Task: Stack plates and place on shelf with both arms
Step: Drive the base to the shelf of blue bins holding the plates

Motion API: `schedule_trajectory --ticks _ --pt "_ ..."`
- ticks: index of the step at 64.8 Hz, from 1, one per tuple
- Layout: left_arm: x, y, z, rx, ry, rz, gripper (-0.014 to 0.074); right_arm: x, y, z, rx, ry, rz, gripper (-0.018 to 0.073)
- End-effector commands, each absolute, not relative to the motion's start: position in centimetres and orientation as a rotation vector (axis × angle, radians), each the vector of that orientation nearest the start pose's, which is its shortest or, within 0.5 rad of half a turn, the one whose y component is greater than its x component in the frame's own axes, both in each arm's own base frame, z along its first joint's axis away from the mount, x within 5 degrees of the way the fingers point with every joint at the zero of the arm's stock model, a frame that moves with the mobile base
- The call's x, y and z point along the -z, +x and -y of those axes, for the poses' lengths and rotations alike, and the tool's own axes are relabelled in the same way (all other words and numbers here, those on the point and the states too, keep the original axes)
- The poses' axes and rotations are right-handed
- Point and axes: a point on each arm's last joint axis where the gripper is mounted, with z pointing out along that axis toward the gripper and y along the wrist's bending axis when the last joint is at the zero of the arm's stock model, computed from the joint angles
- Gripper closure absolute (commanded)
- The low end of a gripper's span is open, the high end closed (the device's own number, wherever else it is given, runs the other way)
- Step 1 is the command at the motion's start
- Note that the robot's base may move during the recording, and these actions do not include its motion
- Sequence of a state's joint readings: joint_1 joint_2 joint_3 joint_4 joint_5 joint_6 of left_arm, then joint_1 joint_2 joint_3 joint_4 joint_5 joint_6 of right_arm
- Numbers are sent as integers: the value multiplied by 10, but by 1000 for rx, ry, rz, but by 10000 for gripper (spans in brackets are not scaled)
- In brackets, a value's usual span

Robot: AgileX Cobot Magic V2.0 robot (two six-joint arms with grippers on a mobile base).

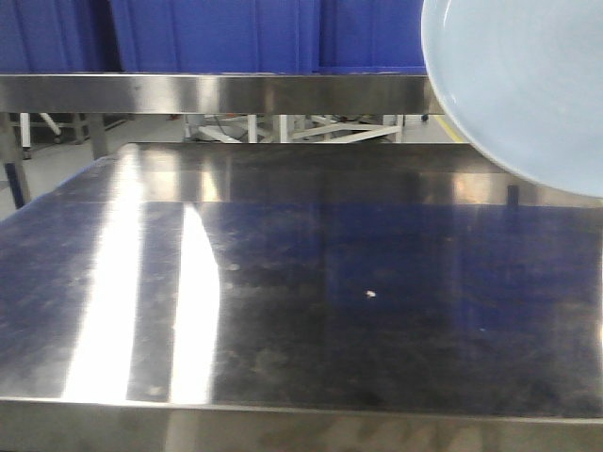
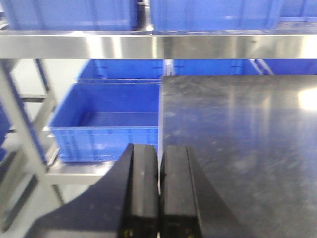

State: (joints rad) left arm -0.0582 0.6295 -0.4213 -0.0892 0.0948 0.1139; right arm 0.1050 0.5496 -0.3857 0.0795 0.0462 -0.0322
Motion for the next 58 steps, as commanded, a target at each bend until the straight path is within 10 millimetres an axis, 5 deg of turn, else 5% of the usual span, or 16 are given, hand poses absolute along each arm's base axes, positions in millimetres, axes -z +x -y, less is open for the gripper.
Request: schedule_trajectory --ticks 1,58 --pt "-310 136 8 34 61 -1673 514 -315 121 -12 -116 -34 -1562 503" --pt "-310 136 8 34 61 -1673 514 -315 121 -12 -116 -34 -1562 503"
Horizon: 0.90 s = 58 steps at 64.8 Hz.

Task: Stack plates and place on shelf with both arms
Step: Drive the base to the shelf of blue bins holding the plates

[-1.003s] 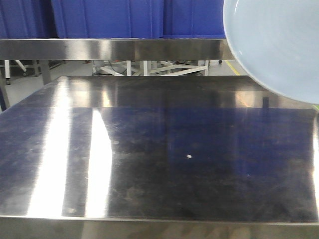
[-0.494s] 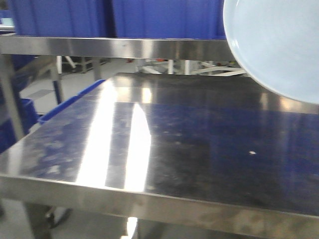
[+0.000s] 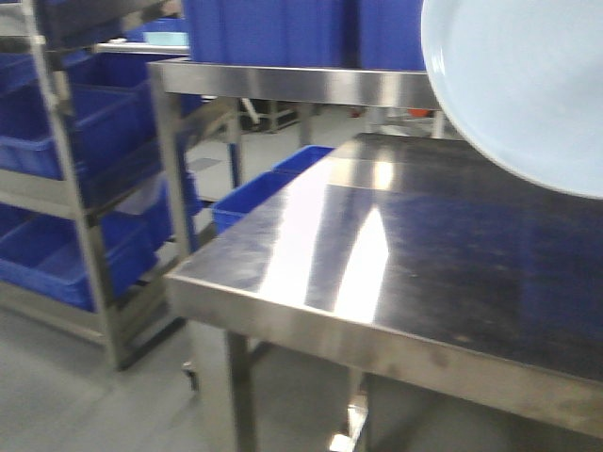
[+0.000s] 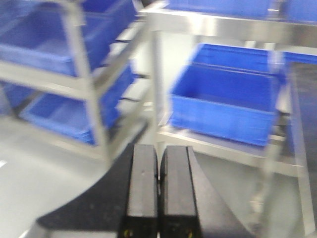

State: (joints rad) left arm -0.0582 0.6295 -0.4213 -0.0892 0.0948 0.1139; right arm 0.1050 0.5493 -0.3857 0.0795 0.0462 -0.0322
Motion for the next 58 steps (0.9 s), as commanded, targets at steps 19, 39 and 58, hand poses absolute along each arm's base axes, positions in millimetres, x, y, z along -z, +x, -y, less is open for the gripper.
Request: schedule_trajectory --ticks 19,39,58 --pt "-310 136 8 34 61 -1673 514 -315 121 -12 -116 -34 -1562 503" --pt "-310 136 8 34 61 -1673 514 -315 121 -12 -116 -34 -1562 503" --pt "-310 136 8 34 61 -1673 514 -315 121 -12 -116 -34 -1562 503"
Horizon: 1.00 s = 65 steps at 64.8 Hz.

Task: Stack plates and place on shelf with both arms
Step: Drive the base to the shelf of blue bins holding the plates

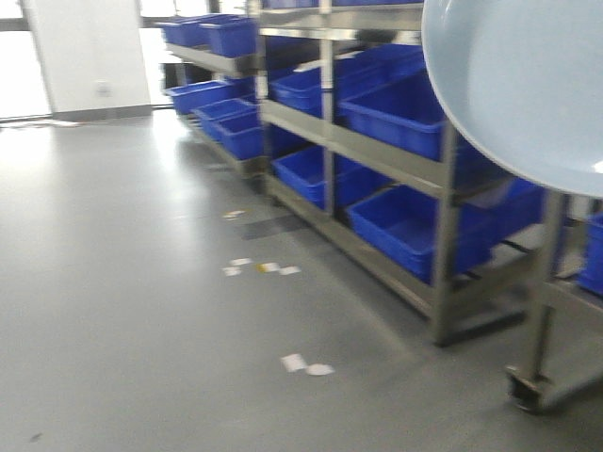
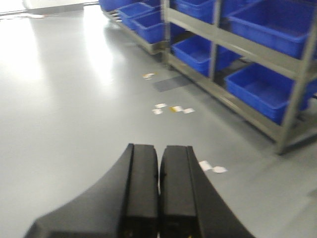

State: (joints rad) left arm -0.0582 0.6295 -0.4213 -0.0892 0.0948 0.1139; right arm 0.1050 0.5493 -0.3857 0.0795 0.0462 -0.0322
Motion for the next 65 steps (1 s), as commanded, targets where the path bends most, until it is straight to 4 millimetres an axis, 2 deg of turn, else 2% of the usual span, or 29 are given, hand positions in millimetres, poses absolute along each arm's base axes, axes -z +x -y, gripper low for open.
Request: schedule_trajectory --ticks 1,65 --pt "-310 136 8 34 61 -1673 514 -315 121 -12 -116 -34 -1562 503" --pt "-310 136 8 34 61 -1673 514 -315 121 -12 -116 -34 -1562 503"
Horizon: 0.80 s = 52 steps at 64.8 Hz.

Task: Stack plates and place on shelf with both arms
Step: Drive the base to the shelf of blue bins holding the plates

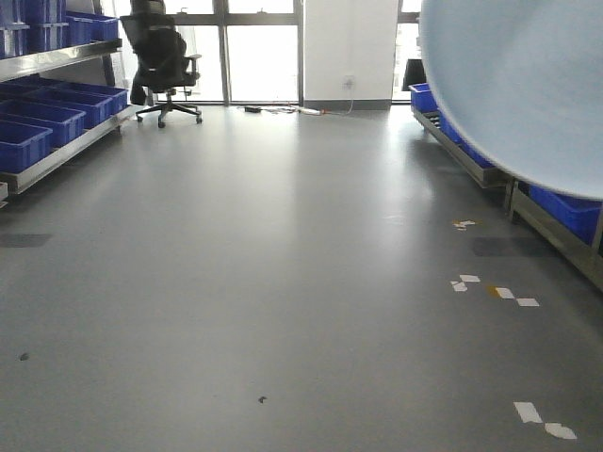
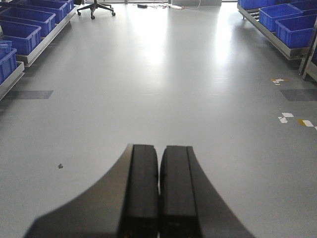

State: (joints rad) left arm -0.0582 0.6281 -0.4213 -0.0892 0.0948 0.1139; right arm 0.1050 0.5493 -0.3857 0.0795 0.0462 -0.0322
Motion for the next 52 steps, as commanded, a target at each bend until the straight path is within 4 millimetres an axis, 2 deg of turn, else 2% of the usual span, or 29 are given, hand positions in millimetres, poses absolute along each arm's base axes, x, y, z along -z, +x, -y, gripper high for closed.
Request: schedule_trajectory --ticks 1,52 --pt "-310 136 8 34 61 -1673 514 -315 121 -12 -116 -34 -1562 503" --pt "-310 136 8 34 61 -1673 514 -315 121 -12 -116 -34 -1562 503"
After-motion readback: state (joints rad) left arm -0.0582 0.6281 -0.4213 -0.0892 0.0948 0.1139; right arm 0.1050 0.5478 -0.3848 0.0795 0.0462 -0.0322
